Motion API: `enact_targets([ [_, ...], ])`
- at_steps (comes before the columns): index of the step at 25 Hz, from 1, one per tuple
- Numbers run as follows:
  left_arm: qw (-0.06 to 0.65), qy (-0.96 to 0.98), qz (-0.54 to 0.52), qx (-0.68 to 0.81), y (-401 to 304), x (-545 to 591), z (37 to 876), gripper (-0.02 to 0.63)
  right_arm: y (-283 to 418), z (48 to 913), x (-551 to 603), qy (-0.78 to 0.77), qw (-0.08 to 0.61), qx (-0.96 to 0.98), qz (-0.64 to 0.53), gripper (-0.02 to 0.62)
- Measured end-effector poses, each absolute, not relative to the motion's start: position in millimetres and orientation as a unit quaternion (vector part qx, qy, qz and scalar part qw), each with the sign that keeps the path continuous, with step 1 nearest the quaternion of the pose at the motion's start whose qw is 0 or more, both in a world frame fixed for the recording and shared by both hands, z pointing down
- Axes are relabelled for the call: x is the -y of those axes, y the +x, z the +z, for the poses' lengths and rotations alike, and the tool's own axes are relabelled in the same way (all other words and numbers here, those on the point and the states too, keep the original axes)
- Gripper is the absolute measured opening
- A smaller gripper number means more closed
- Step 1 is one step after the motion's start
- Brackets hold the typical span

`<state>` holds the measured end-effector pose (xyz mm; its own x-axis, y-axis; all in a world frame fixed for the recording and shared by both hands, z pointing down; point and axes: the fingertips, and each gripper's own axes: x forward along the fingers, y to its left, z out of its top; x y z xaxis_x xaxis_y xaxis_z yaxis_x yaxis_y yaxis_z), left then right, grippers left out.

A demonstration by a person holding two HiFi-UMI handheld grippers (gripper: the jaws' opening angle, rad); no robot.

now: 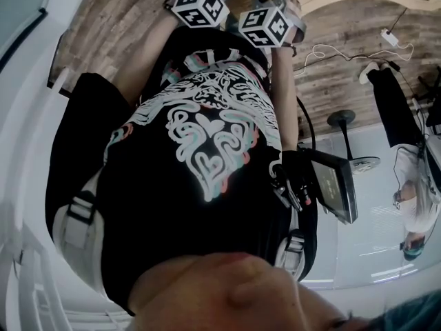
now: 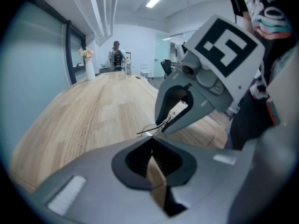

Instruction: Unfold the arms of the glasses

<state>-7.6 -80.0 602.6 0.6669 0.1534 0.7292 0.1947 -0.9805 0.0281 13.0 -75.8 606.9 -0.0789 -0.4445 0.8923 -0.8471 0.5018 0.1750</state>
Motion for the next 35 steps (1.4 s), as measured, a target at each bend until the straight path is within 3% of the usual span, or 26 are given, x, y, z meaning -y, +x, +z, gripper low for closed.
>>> enact_targets([
  [2, 0.028, -0.913, -0.396, 0.094, -4.4, 74.3, 594.6, -0.011, 16.4, 599.6, 69.8, 0.459, 0.504, 0.705, 0.195, 0.012],
  [13, 0.052, -0.905, -0.406, 0.118, 0.9, 63.2, 595.4, -0.011, 11.9, 593.8, 70.0, 0.458, 0.503, 0.710, 0.180, 0.008],
  [21, 0.054, -0.869, -0.475, 0.129, 5.1, 65.4, 624.7, -0.011, 5.6, 588.0, 79.4, 0.464, 0.490, 0.720, 0.165, 0.008],
  [35, 0.028, -0.859, -0.502, 0.096, 11.8, 62.4, 613.0, -0.011, 15.9, 545.5, 60.7, 0.534, 0.393, 0.727, 0.178, 0.008],
])
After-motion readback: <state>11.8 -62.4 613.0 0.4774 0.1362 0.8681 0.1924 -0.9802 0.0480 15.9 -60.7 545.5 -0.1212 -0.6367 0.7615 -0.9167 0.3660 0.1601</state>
